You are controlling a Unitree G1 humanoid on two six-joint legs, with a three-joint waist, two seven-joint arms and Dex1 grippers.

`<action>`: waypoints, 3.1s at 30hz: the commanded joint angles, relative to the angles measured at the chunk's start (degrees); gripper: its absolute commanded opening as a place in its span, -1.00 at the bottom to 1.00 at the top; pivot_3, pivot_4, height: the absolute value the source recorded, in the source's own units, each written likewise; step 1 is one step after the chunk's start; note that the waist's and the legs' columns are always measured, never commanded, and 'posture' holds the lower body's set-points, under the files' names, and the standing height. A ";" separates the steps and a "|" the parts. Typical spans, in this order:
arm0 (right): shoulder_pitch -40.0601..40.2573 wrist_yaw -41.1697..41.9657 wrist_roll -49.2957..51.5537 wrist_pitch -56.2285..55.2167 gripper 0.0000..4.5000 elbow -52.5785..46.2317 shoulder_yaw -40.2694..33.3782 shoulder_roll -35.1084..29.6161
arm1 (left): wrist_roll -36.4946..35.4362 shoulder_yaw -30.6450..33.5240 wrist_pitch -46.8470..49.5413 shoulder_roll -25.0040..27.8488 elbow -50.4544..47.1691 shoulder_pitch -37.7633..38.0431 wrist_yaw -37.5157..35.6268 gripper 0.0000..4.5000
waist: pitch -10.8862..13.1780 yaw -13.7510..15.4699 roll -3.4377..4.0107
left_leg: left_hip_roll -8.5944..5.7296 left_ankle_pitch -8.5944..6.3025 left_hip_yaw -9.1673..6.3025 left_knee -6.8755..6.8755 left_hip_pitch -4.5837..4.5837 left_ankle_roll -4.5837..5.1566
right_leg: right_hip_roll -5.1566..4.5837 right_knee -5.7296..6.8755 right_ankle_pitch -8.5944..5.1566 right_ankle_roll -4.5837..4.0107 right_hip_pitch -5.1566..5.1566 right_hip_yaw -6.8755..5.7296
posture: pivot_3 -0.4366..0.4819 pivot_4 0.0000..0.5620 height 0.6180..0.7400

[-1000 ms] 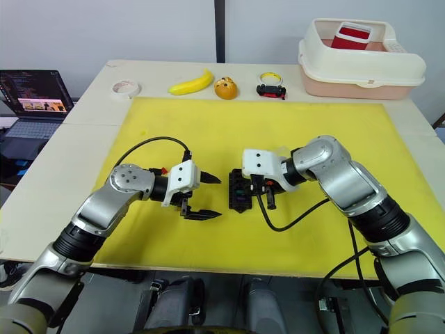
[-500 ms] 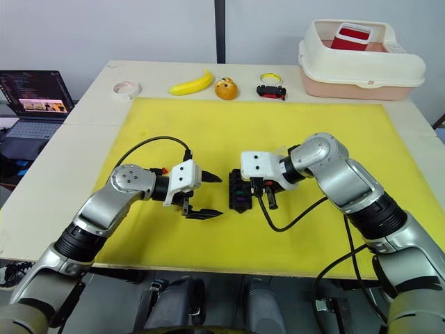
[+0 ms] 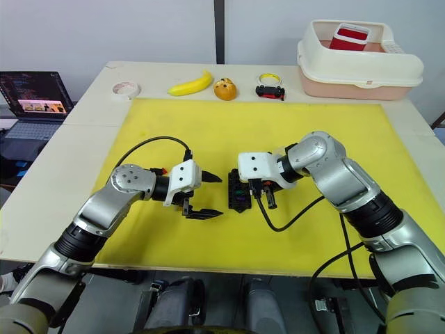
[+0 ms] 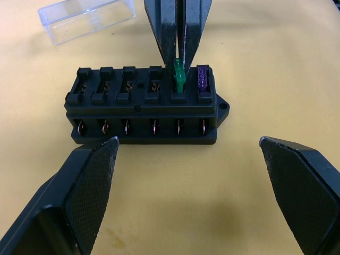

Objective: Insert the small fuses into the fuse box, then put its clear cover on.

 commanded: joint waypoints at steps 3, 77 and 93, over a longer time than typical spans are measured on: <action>-0.36 0.04 -1.52 1.22 -0.71 0.06 0.61 0.28 | 0.21 0.12 -0.52 -0.08 -2.06 -0.69 0.14 1.00 | 0.00 0.00 0.00 | 0.00 0.00 0.00 0.00 0.01 0.00 | 0.00 0.00 0.00 0.00 0.01 0.00 | -0.05 -0.47 1.00; 14.68 -6.65 17.98 6.53 -0.99 2.23 -13.25 4.82 | -0.12 0.81 0.78 0.23 -1.91 -1.23 0.59 1.00 | 0.00 0.11 0.00 | -0.01 0.00 0.01 -0.03 0.01 0.00 | -0.01 -0.02 0.00 0.00 0.02 0.01 | -0.05 -0.47 1.00; 13.83 -8.70 14.55 6.11 -0.99 6.27 -9.97 5.59 | -0.09 0.84 0.79 0.19 -1.81 -1.34 0.65 1.00 | -0.01 0.09 -0.01 | -0.01 0.00 0.00 -0.03 0.07 0.00 | -0.01 -0.02 0.00 0.00 0.09 0.00 | -0.05 -0.47 1.00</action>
